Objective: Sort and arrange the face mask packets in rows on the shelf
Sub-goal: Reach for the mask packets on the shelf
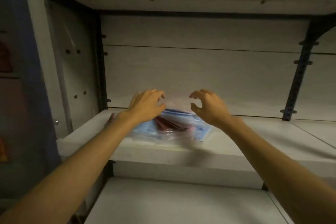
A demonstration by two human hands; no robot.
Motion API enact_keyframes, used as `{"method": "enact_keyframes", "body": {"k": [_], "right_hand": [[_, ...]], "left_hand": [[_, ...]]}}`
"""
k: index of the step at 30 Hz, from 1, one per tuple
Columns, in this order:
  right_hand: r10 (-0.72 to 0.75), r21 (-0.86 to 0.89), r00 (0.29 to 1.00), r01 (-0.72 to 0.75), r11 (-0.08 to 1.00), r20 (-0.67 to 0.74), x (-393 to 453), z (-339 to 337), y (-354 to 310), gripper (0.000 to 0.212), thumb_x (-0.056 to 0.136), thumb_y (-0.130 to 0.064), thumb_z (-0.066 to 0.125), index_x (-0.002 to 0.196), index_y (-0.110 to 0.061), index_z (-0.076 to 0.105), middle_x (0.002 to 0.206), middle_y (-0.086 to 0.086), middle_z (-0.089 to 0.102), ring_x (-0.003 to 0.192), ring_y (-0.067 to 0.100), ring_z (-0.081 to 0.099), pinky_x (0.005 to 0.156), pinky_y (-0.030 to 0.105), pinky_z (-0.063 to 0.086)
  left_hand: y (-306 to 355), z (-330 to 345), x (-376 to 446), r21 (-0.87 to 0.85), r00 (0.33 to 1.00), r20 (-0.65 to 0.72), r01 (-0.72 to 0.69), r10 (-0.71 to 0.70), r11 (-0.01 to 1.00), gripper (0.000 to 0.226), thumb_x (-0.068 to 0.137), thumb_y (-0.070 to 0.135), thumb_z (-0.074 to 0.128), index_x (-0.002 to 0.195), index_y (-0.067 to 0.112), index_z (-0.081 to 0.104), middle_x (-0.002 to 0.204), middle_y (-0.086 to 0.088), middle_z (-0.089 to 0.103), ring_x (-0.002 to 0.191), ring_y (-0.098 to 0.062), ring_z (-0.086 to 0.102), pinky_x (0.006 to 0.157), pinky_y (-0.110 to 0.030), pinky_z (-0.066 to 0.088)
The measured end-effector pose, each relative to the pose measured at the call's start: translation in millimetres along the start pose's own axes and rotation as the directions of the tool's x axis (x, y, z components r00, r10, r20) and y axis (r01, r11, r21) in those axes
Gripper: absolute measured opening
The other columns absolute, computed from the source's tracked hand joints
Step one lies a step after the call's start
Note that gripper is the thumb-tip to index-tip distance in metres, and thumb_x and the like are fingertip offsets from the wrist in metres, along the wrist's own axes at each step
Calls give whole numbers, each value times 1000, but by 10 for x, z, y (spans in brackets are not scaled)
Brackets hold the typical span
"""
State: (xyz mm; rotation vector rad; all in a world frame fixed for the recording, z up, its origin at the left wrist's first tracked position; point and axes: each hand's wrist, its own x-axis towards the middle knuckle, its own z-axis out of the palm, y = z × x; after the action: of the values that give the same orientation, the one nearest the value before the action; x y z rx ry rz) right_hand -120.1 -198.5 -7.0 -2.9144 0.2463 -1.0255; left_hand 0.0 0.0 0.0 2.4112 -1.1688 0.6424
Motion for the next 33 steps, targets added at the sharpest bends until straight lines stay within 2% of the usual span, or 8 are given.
{"method": "enact_keyframes", "body": {"k": [4,9,12,17,21,26,30,33], "right_hand": [[63,-10,998,-64,998,-4,209,253,184,29,92,-31,63,120,-23,65,116,1,66,102,24,63,83,44,55],[95,-17,995,-95,995,-1,364,409,351,28,92,-25,63,120,-20,66,114,2,67,102,24,63,83,44,56],[117,-25,993,-118,993,-17,419,397,531,28,91,-22,63,118,-20,68,112,2,69,102,24,64,84,43,55],[123,-13,992,-123,992,9,464,451,742,28,90,-21,62,117,-21,68,111,1,70,102,24,64,87,43,54],[121,16,992,-122,992,25,500,525,794,29,90,-21,62,118,-22,68,111,0,69,101,22,63,87,42,54],[128,58,989,-133,989,79,540,671,776,30,88,-21,62,117,-22,68,108,-1,71,98,21,65,83,37,54],[148,123,979,-165,979,138,578,783,763,30,90,-23,61,119,-21,68,108,-3,72,97,20,66,84,35,54],[173,165,965,-207,964,195,592,852,774,29,93,-29,58,120,-22,67,109,-5,72,99,18,67,87,37,54]], "left_hand": [[-67,217,325,154,968,15,245,-251,957,43,90,49,50,108,15,69,114,-15,69,108,-36,63,85,-36,49],[-208,490,651,271,918,175,301,-354,914,69,93,67,33,128,17,64,134,-10,61,124,-30,56,96,-34,43],[-258,622,784,272,897,229,315,-379,909,75,88,75,36,133,20,60,139,-7,58,129,-28,53,99,-34,42],[-360,741,815,255,844,291,385,-450,887,88,70,83,54,129,19,62,133,-7,62,122,-28,58,90,-32,44],[-486,770,819,123,792,363,481,-490,868,86,52,81,67,113,21,67,122,-6,68,111,-28,64,89,-32,48],[-591,848,817,-77,774,343,588,-533,805,77,33,69,76,82,10,68,95,-12,74,91,-27,70,70,-30,51],[-665,894,816,-333,775,340,629,-533,703,34,46,28,73,69,4,75,56,-10,68,50,-20,60,54,-21,44],[-682,913,814,-466,758,374,651,-534,599,21,60,23,75,72,6,76,67,-13,74,48,-20,57,51,-21,44]]}}
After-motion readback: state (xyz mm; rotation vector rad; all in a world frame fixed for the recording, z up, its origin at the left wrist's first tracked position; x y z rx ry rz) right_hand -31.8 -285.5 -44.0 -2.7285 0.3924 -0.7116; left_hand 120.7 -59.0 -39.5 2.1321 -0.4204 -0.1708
